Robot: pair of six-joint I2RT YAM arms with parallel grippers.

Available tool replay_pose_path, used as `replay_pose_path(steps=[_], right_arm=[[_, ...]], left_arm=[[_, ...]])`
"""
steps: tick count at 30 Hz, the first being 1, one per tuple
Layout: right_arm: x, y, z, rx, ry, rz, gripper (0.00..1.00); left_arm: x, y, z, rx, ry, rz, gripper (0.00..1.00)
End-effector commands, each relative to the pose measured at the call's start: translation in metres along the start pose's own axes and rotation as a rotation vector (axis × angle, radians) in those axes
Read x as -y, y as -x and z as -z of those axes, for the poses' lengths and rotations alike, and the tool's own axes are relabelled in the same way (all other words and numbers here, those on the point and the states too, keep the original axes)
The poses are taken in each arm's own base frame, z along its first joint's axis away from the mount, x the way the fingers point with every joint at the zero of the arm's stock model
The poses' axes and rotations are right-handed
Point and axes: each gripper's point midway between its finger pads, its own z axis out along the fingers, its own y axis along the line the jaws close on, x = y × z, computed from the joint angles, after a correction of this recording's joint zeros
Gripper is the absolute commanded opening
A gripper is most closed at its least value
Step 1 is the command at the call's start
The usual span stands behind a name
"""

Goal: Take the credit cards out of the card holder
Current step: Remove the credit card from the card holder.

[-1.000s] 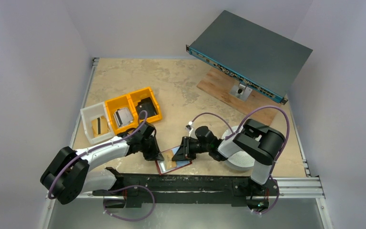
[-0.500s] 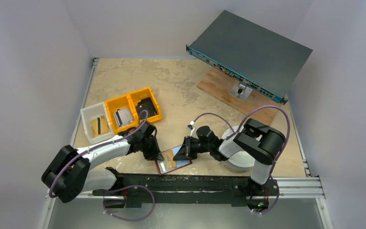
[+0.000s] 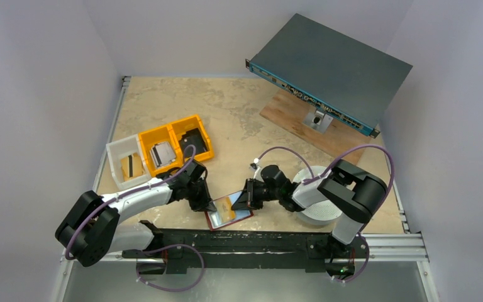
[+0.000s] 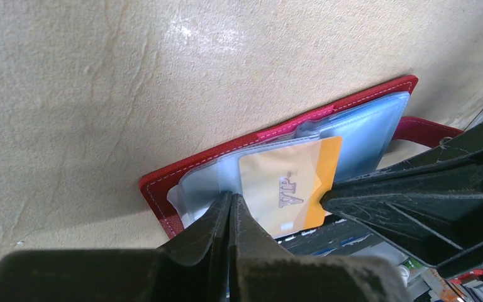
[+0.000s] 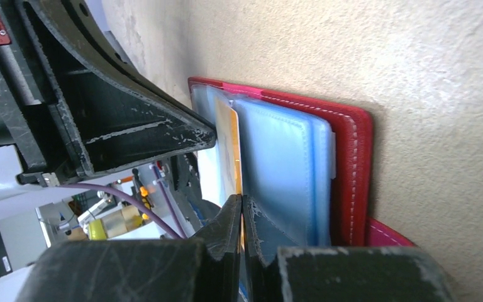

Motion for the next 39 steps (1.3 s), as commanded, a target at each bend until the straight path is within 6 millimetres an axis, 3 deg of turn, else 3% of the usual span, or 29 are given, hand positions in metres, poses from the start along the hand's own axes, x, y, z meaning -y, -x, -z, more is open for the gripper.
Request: replay_pose_path(steps=[1, 6, 11, 16, 21, 29, 39], right_arm=[[0.001, 0.005, 0.005, 0.032, -0.015, 0.029, 0.0], [0.004, 0.007, 0.008, 0.049, -0.026, 0.038, 0.02], [-0.003, 0.005, 0.001, 0.007, 0.018, 0.061, 0.24], [-0.004, 0.002, -0.004, -0.02, 0.039, 0.055, 0.26], [-0.007, 0.002, -0.009, -0.033, 0.055, 0.053, 0.23], [-0.006, 0.007, -0.002, -0.01, 0.006, 0.081, 0.04], [0.007, 0.014, 0.014, 0.045, -0.083, 0.097, 0.0]], left_arm=[[-0.028, 0.004, -0.005, 0.036, 0.125, -0.014, 0.0], [-0.027, 0.003, -0.005, 0.035, 0.123, -0.017, 0.0], [-0.025, 0.004, -0.007, 0.031, 0.117, -0.02, 0.0], [-0.021, 0.005, -0.007, 0.03, 0.101, -0.018, 0.0], [-0.02, 0.005, -0.008, 0.027, 0.101, -0.017, 0.0], [-0.021, 0.005, -0.006, 0.029, 0.101, -0.022, 0.0], [-0.024, 0.01, 0.001, 0.042, 0.112, -0.041, 0.0]])
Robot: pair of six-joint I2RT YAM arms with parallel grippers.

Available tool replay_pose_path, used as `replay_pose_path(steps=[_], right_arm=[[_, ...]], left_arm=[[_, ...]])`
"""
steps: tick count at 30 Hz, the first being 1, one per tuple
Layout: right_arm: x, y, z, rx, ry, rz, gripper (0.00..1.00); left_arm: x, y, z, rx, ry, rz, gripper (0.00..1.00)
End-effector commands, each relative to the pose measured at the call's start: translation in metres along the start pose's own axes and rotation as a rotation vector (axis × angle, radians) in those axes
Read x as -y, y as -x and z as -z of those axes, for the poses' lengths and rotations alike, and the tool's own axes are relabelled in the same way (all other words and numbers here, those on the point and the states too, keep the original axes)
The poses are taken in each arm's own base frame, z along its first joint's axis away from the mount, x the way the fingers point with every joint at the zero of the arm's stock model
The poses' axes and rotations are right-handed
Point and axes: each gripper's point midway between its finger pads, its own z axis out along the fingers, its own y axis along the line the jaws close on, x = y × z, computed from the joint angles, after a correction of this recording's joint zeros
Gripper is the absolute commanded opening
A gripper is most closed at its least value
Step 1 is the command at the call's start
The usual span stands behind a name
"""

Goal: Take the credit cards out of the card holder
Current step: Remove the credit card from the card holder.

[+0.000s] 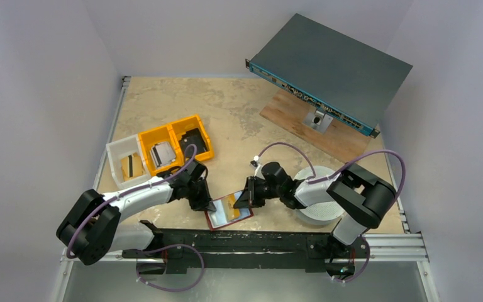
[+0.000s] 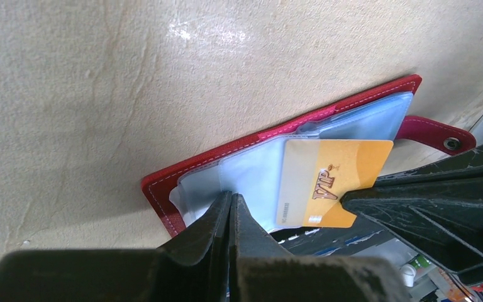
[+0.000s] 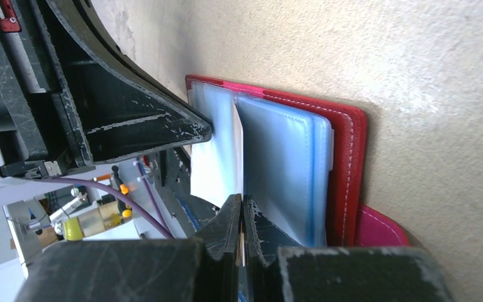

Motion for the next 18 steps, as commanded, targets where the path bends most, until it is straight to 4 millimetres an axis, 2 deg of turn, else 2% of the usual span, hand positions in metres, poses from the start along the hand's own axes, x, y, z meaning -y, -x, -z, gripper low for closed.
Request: replay_pose_path(steps=[1, 12, 18], right_arm=[[0.009, 0.008, 0.006, 0.041, -0.049, 0.019, 0.0], [0.003, 0.019, 0.02, 0.087, -0.079, 0.043, 0.0], [-0.003, 0.024, 0.027, 0.102, -0.08, 0.049, 0.0]], left_arm=[[-0.023, 0.009, 0.001, 0.048, 0.098, -0.031, 0.0], [-0.01, 0.014, 0.006, 0.054, 0.061, -0.059, 0.0], [0.004, 0.019, 0.015, 0.068, 0.017, -0.087, 0.0]])
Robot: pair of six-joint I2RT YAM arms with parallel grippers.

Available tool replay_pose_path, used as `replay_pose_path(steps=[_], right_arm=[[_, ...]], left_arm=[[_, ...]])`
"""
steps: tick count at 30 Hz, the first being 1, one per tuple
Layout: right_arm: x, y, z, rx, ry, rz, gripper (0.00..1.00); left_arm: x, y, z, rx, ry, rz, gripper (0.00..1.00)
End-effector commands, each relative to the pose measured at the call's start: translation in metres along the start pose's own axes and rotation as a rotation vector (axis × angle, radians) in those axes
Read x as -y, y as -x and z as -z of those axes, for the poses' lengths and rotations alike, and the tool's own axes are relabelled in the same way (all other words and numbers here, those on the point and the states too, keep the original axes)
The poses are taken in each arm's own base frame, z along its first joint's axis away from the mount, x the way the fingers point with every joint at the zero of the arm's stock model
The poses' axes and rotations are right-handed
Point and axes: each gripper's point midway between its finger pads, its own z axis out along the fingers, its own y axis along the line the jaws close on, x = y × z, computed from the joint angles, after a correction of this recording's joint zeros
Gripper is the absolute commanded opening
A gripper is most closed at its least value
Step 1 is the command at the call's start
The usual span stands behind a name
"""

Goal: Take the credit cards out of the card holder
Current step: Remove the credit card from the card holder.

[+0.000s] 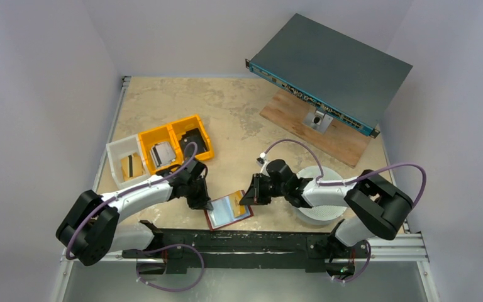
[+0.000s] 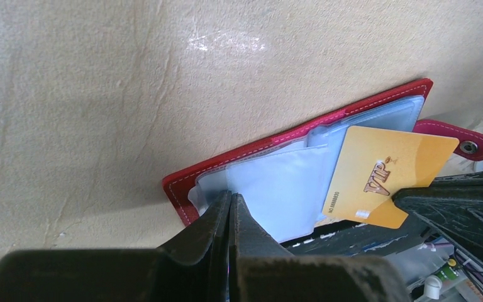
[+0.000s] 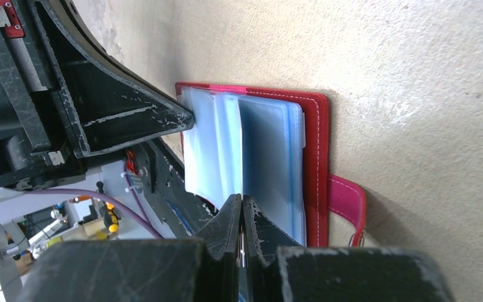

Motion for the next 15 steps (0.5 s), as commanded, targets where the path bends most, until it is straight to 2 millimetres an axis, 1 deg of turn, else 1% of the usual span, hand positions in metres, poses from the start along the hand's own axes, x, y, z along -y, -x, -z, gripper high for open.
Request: replay_pose_path(steps=[1, 3, 6, 10, 13, 15], right_arm=[[-0.009, 0.015, 0.007, 0.05, -0.001, 0.031, 0.0], [-0.014, 0.017, 0.011, 0.058, 0.006, 0.035, 0.0], [-0.023, 0.022, 0.016, 0.073, 0.017, 0.044, 0.0], [-0.037, 0.03, 0.023, 0.087, 0.051, 0.046, 0.0], [-0.05, 0.039, 0.031, 0.093, 0.102, 0.034, 0.0], [-0.063, 0.045, 0.038, 0.091, 0.166, 0.02, 0.0]], left_arm=[[0.011, 0.015, 0.013, 0.054, -0.023, -0.045, 0.0], [0.019, 0.018, 0.021, 0.072, -0.054, -0.058, 0.02], [0.033, 0.024, 0.038, 0.11, -0.107, -0.082, 0.22], [0.05, 0.029, 0.064, 0.164, -0.187, -0.116, 0.46], [0.06, 0.032, 0.08, 0.191, -0.265, -0.122, 0.56], [0.069, 0.032, 0.089, 0.199, -0.34, -0.122, 0.58]])
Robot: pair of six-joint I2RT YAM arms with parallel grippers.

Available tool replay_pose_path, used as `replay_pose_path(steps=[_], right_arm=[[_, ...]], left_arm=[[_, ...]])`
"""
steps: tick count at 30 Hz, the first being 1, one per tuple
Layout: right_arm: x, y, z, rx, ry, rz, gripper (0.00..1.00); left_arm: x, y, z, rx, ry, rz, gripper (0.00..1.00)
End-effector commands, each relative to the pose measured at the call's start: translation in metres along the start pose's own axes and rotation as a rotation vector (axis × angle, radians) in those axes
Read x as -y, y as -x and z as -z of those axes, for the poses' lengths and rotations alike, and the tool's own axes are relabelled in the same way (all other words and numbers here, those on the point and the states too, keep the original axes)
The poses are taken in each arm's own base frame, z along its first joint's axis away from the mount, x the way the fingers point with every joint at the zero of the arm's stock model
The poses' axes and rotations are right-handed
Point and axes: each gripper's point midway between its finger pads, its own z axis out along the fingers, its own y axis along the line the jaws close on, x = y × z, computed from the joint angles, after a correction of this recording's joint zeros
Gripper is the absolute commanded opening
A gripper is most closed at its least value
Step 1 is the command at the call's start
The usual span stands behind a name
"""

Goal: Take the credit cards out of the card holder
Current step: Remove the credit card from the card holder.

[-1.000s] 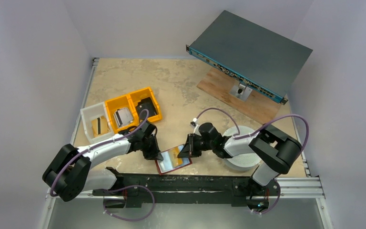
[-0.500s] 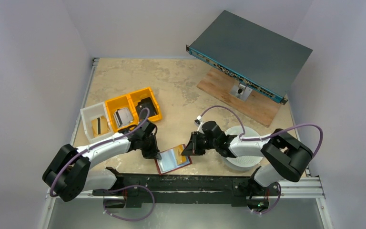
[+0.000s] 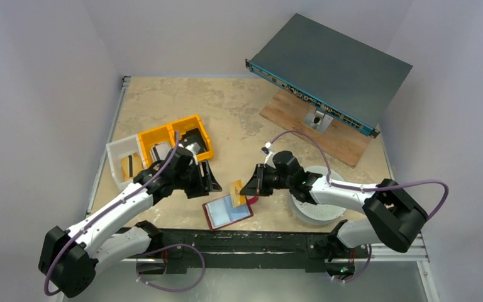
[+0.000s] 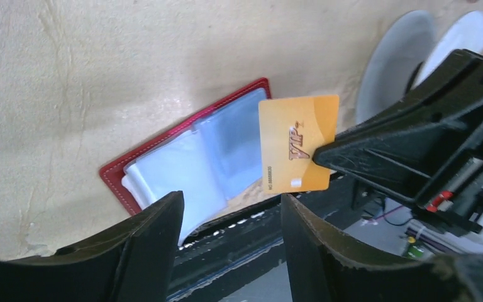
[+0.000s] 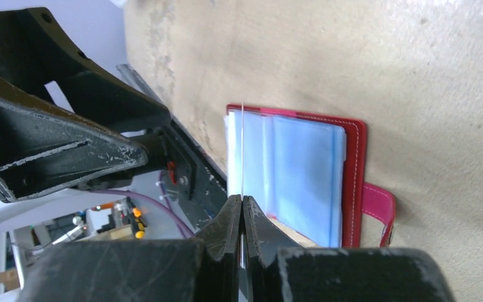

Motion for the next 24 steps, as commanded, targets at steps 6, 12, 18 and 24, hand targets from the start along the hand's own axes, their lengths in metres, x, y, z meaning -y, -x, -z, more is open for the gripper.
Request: replay_pose_path(steps=[6, 12, 18, 24], right_arm=[[-0.079, 0.031, 0.036, -0.006, 0.335, -0.03, 0.0], [-0.111, 0.031, 0.053, -0.034, 0.486, -0.053, 0.0], [-0.119, 0.029, 0.06, -0.039, 0.541, -0.07, 0.0], [-0.114, 0.026, 0.059, -0.045, 0.529, -0.073, 0.0]], left_arm=[[0.06, 0.016, 0.036, 0.045, -0.357, -0.021, 0.6], [0.079, 0.018, 0.044, 0.044, -0.464, -0.028, 0.6], [0.092, 0.019, 0.045, 0.029, -0.557, -0.018, 0.55], [0.099, 0.019, 0.046, 0.022, -0.621, 0.013, 0.32]])
